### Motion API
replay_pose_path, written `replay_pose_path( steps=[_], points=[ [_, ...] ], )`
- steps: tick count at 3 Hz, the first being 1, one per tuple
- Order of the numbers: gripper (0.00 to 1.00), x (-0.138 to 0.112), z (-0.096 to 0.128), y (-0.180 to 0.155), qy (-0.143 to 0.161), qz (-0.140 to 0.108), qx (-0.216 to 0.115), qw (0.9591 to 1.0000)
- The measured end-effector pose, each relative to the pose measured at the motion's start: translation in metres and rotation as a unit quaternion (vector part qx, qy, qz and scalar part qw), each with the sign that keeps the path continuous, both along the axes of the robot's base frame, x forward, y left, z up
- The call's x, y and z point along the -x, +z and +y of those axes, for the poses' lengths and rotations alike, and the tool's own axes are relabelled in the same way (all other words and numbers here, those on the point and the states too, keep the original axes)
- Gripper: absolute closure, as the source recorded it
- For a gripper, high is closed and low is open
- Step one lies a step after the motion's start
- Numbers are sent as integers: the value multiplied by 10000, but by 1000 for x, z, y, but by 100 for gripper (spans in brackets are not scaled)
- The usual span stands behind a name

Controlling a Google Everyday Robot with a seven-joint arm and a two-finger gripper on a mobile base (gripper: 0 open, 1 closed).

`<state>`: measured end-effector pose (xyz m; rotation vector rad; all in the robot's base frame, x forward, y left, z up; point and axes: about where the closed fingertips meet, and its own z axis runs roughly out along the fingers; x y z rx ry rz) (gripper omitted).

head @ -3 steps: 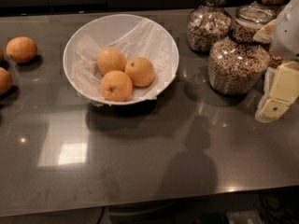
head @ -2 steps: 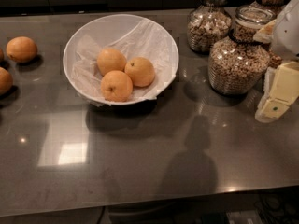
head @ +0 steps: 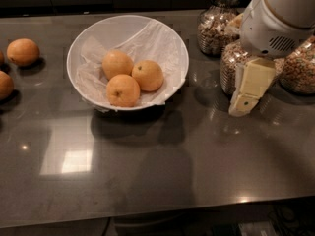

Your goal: Pick orange from white bowl

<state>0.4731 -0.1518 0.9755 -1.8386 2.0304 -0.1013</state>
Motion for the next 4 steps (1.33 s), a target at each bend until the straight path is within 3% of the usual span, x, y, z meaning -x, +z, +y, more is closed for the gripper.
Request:
replay_pose_path(
  steps=[1,2,4],
  points=[
    [0,-18,37,7,441,-240,-165,9986],
    [0,-18,37,7,445,-245,-166,9986],
    [0,-66,74,-2,904,-537,-485,9933]
  ],
)
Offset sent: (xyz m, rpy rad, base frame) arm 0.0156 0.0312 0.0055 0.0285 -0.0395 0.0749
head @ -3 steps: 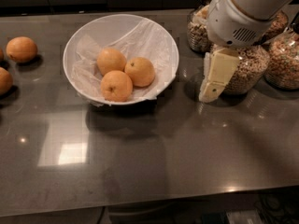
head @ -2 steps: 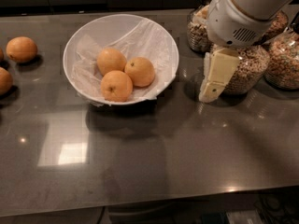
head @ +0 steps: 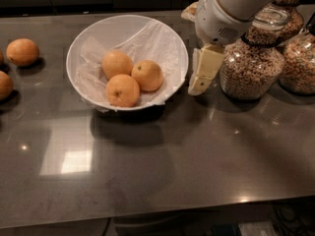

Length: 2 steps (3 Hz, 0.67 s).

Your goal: Pick orange from white bowl

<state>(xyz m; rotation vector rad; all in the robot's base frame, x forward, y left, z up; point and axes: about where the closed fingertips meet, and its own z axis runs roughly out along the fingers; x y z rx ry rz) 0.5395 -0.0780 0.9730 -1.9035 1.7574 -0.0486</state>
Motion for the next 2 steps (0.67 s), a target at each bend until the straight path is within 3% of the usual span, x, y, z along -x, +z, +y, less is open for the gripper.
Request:
replay_pose_path(
  steps=[2],
  points=[
    [0,-36,33,-11,267,-9,-244,9993]
  ],
)
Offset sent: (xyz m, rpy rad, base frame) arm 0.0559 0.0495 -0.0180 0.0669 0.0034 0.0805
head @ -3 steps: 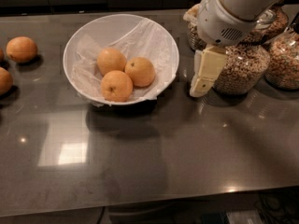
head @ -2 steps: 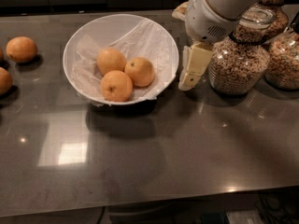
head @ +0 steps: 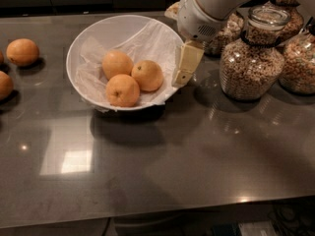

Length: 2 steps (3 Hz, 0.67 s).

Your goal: Pick orange from white bowl

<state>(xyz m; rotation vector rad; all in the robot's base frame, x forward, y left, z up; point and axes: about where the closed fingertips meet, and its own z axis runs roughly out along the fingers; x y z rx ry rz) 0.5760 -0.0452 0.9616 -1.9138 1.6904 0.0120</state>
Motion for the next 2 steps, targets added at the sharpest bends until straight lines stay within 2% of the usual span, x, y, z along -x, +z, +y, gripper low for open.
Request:
replay_pose_path(
  steps=[1,2],
  points=[
    [0,-11,12,-3,81,103,-205,9997],
    [0,-10,13,-3,84,85,-226,9997]
  ],
)
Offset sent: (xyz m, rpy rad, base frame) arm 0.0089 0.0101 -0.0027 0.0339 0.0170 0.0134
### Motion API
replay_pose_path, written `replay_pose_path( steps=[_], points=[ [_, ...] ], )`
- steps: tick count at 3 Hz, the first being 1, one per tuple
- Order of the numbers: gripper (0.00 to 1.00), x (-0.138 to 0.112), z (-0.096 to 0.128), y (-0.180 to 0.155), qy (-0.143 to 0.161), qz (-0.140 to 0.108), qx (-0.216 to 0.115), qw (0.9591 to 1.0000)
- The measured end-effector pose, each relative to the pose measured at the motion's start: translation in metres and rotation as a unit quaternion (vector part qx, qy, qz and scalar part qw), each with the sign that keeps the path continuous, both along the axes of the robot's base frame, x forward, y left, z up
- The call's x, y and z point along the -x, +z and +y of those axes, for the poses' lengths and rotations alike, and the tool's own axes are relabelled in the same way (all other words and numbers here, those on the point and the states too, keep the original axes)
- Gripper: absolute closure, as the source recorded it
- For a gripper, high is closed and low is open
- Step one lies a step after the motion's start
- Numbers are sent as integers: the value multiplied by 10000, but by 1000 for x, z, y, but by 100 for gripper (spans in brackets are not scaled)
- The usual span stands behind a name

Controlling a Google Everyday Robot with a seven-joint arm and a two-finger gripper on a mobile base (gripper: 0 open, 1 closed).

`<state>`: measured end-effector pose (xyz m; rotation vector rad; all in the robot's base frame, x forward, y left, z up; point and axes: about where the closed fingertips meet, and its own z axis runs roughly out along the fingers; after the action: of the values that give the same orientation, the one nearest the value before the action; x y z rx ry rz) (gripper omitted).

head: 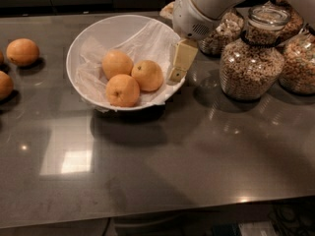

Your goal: Pick orange from white bowl

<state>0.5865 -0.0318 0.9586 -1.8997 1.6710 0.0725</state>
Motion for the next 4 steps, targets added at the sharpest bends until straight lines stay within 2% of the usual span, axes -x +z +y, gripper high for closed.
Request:
replay_pose_path(
  steps=[1,3,4],
  points=[
    [0,1,4,1,14,-49,-63,10000],
    [3,-13,23,-26,89,97,-236,9996],
    [12,-16,26,-30,93,112,-249,9996]
  ],
)
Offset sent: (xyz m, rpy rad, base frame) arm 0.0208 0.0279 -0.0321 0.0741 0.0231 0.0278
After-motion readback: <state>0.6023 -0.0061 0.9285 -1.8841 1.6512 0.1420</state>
